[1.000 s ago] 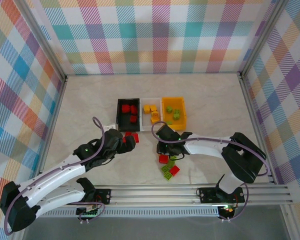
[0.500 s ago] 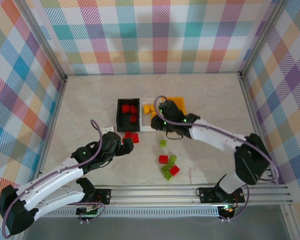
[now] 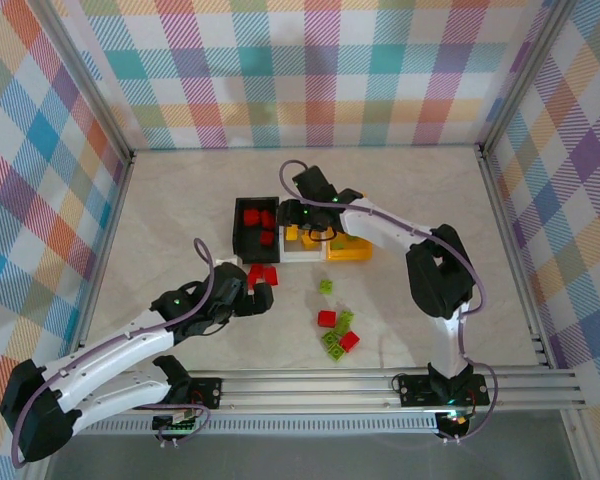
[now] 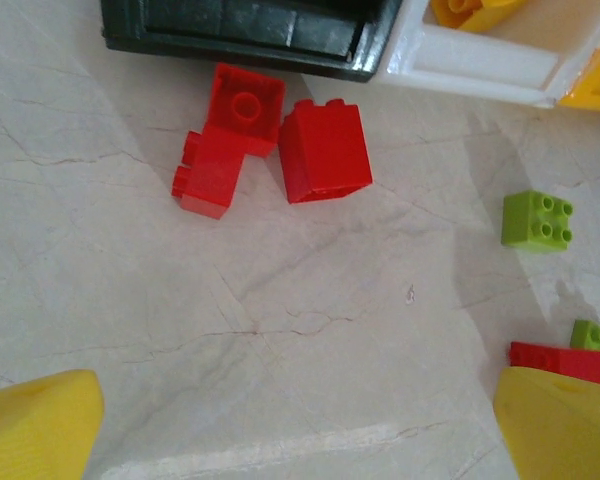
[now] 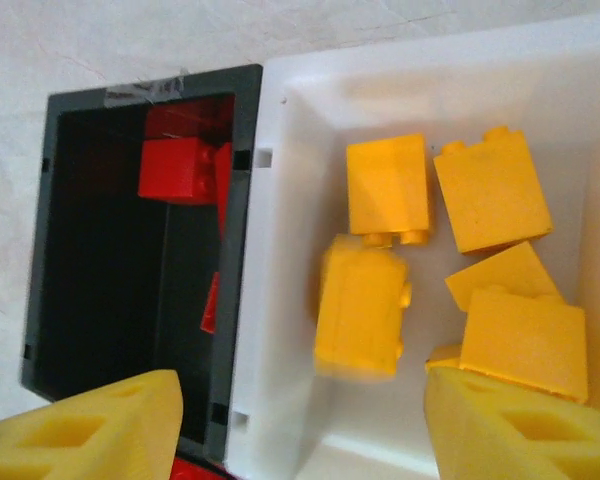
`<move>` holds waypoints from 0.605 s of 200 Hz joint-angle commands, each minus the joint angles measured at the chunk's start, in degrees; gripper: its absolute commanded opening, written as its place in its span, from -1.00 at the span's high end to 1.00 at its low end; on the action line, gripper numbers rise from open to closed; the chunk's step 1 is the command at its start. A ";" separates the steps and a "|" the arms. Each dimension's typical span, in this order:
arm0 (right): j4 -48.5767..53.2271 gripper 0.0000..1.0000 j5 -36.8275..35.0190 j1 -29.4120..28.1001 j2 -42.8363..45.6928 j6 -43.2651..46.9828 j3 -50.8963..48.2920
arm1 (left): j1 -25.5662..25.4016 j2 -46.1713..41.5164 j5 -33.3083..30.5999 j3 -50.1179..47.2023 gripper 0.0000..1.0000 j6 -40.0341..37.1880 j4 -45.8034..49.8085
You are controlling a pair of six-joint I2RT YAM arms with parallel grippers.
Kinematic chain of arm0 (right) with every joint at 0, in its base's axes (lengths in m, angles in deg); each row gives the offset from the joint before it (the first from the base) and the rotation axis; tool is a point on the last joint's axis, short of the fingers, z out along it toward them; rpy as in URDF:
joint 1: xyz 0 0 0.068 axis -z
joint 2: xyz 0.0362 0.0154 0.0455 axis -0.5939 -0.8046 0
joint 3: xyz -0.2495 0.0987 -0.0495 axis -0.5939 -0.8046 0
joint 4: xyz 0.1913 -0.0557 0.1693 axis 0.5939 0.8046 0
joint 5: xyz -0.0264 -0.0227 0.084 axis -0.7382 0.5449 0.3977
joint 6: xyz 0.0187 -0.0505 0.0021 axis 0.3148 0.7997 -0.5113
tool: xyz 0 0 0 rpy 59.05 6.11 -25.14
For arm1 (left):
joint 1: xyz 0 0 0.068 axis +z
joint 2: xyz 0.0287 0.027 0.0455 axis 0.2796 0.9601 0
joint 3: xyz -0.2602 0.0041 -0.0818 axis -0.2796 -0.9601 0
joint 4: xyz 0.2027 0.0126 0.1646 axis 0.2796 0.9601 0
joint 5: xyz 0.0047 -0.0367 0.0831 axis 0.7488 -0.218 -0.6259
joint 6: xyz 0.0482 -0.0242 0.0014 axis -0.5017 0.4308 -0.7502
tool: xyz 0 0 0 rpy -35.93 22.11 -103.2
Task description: Sort the legos into containers by color
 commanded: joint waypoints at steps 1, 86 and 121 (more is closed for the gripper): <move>0.70 -0.42 0.56 0.17 5.23 0.45 -0.99 | -1.27 1.66 3.14 1.62 -1.00 -2.80 -1.68; -2.44 -0.55 -4.47 0.20 34.95 -5.94 -35.47 | -18.37 26.96 2.59 14.34 -0.97 -8.30 -8.81; -0.38 -0.56 -6.96 0.19 44.56 -7.48 -43.77 | -20.73 38.22 2.47 20.15 -0.89 -10.09 -10.77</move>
